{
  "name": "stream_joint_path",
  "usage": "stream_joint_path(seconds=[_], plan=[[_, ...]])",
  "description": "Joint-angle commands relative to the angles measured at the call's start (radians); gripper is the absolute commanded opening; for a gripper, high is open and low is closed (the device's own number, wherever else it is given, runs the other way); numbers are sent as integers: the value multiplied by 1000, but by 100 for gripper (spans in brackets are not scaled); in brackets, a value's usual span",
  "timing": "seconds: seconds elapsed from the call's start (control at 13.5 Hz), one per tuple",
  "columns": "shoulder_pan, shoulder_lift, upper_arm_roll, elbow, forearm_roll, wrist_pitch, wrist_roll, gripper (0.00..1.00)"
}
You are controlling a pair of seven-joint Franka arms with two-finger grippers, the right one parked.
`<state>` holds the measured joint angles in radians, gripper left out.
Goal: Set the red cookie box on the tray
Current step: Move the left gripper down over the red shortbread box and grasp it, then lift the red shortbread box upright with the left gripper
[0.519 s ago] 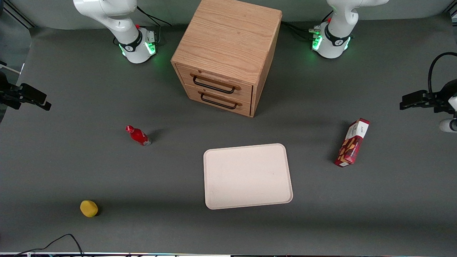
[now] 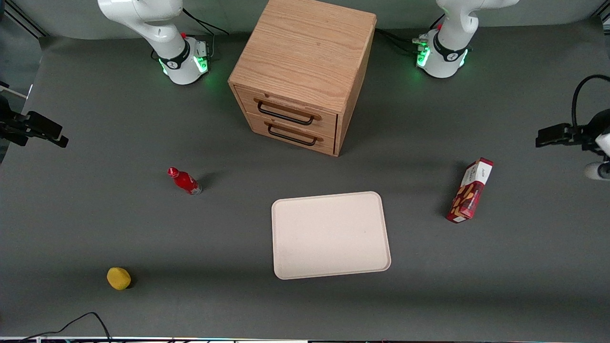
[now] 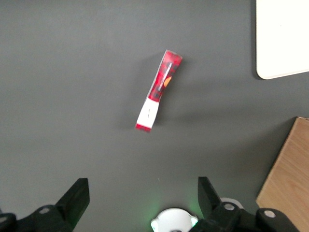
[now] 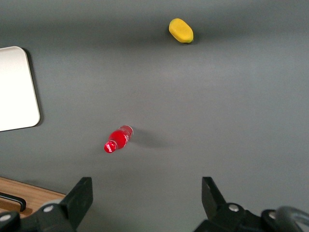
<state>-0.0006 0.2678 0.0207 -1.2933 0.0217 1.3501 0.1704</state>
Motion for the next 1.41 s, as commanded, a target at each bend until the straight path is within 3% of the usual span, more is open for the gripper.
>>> stream_joint_path(seconds=[0.0, 0.37, 0.59, 0.67, 0.74, 1.11, 1.33], plan=[[-1, 11, 10, -179, 6, 198, 139, 100], [-1, 18, 8, -593, -69, 672, 296, 100], [-9, 33, 7, -820, -69, 991, 311, 100], [-10, 37, 7, -863, -77, 1068, 299, 40], [-9, 41, 7, -892, -84, 1116, 302, 0], [-2, 45, 7, -848, -118, 1085, 305, 0], [2, 41, 12, -675, -123, 834, 307, 0]])
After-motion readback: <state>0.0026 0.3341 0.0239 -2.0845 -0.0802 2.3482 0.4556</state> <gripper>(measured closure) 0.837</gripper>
